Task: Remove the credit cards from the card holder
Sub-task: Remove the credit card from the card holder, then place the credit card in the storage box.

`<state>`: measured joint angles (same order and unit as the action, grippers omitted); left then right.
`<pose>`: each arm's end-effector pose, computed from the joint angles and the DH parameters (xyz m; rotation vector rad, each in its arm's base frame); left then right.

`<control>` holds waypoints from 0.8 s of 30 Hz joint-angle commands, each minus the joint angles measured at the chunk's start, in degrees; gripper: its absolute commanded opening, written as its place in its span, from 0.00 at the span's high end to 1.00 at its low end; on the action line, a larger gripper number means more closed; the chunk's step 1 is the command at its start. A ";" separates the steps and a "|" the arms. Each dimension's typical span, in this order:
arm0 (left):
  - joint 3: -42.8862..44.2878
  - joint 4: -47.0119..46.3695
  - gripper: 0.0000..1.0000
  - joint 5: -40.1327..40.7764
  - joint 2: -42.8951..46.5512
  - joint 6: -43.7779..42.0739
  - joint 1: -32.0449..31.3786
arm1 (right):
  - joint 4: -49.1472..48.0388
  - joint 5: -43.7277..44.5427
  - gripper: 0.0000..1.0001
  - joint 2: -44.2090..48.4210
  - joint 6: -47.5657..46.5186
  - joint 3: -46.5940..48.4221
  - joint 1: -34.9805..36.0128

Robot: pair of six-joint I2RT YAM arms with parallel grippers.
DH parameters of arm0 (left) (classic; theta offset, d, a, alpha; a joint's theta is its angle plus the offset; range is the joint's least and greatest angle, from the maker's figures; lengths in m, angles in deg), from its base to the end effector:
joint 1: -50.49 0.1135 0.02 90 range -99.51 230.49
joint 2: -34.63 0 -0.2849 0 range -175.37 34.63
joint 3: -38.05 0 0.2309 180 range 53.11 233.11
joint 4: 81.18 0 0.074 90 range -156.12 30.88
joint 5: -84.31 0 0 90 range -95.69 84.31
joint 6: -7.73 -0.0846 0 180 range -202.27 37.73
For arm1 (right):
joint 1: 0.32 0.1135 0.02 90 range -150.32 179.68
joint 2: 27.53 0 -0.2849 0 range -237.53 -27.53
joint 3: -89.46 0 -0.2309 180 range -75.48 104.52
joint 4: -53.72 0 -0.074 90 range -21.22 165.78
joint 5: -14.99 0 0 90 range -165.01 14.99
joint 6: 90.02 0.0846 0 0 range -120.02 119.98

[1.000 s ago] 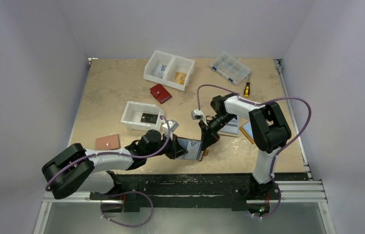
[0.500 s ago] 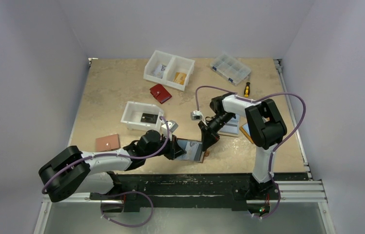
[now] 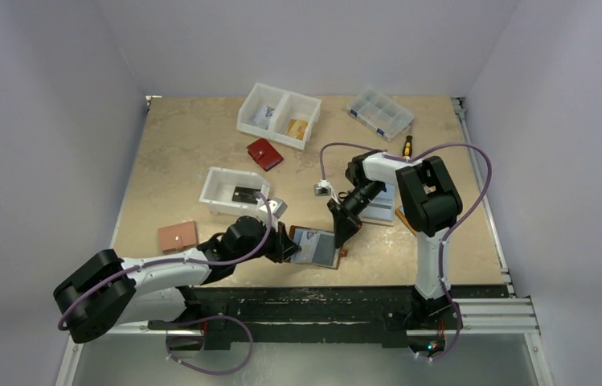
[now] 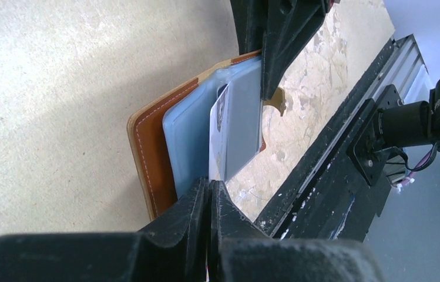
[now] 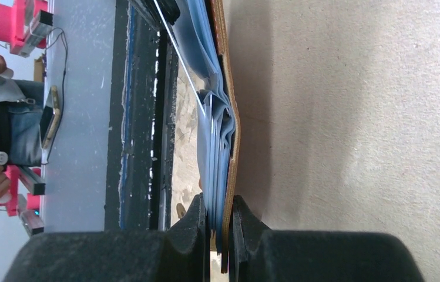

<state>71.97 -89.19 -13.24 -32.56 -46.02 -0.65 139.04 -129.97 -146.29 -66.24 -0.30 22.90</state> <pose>0.1453 -0.1980 0.1821 0.3738 2.1550 -1.0612 0.2580 0.1860 0.1409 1.7007 -2.1416 -1.5258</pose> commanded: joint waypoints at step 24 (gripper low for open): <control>6.37 12.95 1.00 6.33 12.47 5.37 4.97 | -4.30 11.86 0.32 1.83 10.01 7.88 -2.17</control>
<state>72.49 -79.05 -7.54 -21.46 -42.50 2.70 139.02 -122.45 -147.86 -57.78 4.51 21.39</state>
